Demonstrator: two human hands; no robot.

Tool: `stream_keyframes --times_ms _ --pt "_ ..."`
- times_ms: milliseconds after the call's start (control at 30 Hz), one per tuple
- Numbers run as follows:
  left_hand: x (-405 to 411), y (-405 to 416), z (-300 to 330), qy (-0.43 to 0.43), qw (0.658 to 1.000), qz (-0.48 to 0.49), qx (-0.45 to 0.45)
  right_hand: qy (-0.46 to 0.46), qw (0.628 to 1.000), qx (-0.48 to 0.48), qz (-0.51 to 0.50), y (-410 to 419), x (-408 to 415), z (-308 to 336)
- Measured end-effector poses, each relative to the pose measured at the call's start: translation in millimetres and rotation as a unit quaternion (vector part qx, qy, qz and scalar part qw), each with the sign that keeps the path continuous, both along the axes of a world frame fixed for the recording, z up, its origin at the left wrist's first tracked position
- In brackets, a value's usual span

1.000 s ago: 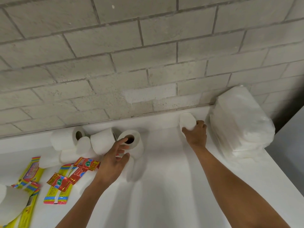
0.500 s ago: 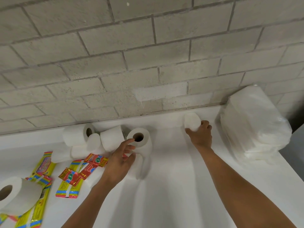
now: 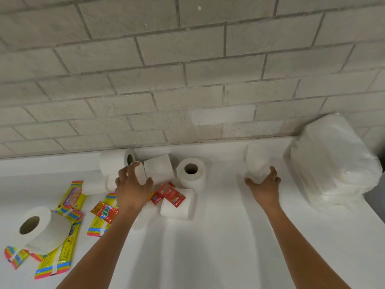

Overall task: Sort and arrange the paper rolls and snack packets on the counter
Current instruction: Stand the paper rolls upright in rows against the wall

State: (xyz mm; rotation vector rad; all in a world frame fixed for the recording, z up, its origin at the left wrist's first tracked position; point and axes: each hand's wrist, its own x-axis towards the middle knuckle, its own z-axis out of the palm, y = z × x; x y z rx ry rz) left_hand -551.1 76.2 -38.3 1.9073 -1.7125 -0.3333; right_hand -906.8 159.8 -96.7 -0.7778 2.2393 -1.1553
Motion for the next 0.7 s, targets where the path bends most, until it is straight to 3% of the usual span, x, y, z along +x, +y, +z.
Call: stream_keyframes --times_ms 300,533,700 --pt "36 -31 -24 -0.007 0.994 0.024 0.105 -0.022 0.999 -0.034 0.032 29 51 11" --pt "43 -42 -33 0.012 0.997 0.018 0.073 -0.029 0.997 -0.063 0.042 38 88 24" --pt "53 -38 -24 0.074 0.997 0.005 0.022 -0.021 0.995 -0.078 0.063 40 115 35"
